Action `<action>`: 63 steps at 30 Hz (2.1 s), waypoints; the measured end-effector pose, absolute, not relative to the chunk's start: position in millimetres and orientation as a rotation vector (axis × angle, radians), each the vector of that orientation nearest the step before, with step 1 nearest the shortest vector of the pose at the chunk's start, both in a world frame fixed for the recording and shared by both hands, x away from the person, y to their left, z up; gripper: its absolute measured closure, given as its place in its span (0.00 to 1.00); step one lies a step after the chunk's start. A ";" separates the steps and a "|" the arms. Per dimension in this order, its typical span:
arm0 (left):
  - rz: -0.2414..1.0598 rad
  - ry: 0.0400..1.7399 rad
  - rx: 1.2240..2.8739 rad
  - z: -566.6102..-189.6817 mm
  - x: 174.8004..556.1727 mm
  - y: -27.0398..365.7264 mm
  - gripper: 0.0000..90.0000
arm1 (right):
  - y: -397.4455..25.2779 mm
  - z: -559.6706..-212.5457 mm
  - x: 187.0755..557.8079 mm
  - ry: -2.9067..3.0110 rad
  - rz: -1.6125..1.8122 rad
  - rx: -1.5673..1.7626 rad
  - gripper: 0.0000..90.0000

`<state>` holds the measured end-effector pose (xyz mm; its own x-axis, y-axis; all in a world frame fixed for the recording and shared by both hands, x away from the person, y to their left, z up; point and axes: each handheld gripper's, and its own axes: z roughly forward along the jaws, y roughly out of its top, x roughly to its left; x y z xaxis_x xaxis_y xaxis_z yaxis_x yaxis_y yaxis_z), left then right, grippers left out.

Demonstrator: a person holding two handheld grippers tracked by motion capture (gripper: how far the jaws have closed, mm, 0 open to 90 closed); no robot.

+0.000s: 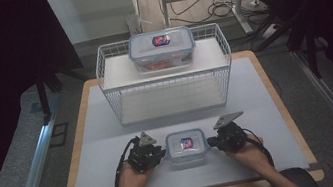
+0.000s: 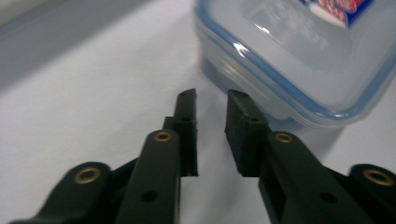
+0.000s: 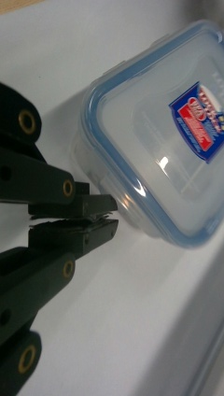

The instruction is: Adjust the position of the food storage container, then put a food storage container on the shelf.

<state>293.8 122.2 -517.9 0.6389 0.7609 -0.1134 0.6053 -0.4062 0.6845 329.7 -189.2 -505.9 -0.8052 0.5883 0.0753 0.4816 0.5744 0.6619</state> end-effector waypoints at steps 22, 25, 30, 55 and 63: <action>0.383 1.074 2.059 -510.3 282.5 155.0 0.09 | -232.2 -502.3 336.7 2.532 1.087 0.913 0.30; 0.390 1.082 2.070 -510.9 283.0 154.8 0.09 | -231.8 -502.5 336.0 2.534 1.082 0.910 0.29; 0.396 1.110 2.109 -513.0 284.3 152.6 0.07 | -231.5 -502.9 337.1 2.545 1.075 0.915 0.28; 0.159 1.015 2.021 -500.2 298.4 129.3 0.19 | -205.1 -487.4 341.2 2.669 1.284 1.041 0.32; -0.034 1.010 2.010 -512.8 312.5 120.8 0.24 | -191.8 -498.5 348.7 2.752 1.306 1.099 0.30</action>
